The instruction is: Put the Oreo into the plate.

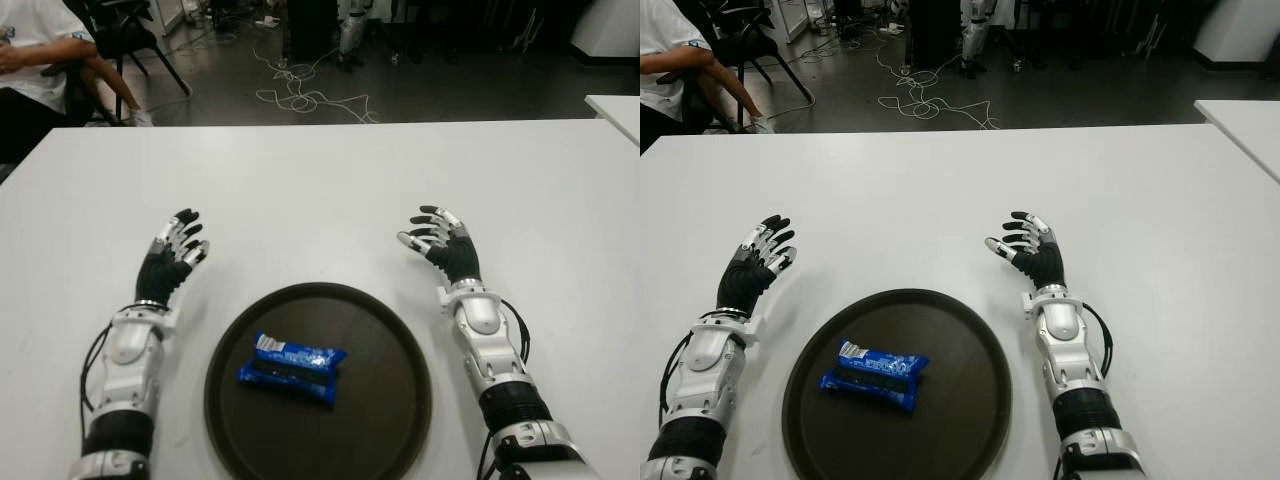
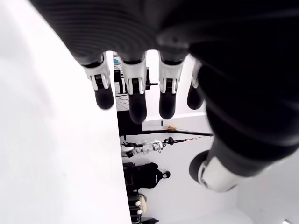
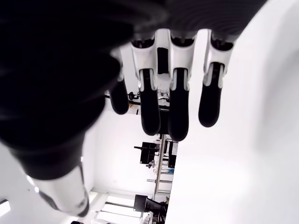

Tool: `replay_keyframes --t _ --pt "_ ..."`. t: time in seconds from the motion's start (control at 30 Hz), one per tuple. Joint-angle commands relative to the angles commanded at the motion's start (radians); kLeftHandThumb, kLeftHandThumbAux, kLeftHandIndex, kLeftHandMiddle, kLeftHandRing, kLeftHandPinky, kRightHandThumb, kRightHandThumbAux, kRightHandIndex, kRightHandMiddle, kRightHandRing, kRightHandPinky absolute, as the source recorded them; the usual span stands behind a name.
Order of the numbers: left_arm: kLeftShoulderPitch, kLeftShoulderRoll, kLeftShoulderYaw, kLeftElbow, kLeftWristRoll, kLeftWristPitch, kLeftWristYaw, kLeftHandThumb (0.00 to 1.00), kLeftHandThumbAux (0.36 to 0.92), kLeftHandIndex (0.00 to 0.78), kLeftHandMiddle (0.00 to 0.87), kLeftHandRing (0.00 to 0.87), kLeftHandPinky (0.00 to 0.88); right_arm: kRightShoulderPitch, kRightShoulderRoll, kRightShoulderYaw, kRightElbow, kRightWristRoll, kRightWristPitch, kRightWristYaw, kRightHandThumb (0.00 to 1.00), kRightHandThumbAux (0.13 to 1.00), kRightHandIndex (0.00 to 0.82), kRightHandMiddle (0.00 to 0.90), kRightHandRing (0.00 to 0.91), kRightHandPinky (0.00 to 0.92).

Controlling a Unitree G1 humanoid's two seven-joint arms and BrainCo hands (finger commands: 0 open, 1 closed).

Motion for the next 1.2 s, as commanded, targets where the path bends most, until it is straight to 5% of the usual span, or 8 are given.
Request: replay_keyframes --t 0.87,1.2 --pt "-0.005 -0.012 -0.012 0.037 0.024 -0.107 0.006 0.0 0.744 0.015 0.053 0.025 0.021 -0.021 -0.006 -0.014 0.049 0.016 -0.022 0.005 0.136 0.768 0.281 0.374 0.383 0.393" --pt "-0.013 -0.02 -0.009 0.05 0.01 -0.105 0.007 0.0 0.747 0.029 0.08 0.05 0.043 -0.025 -0.011 -0.015 0.052 0.014 -0.021 0.008 0.145 0.772 0.292 0.386 0.397 0.4"
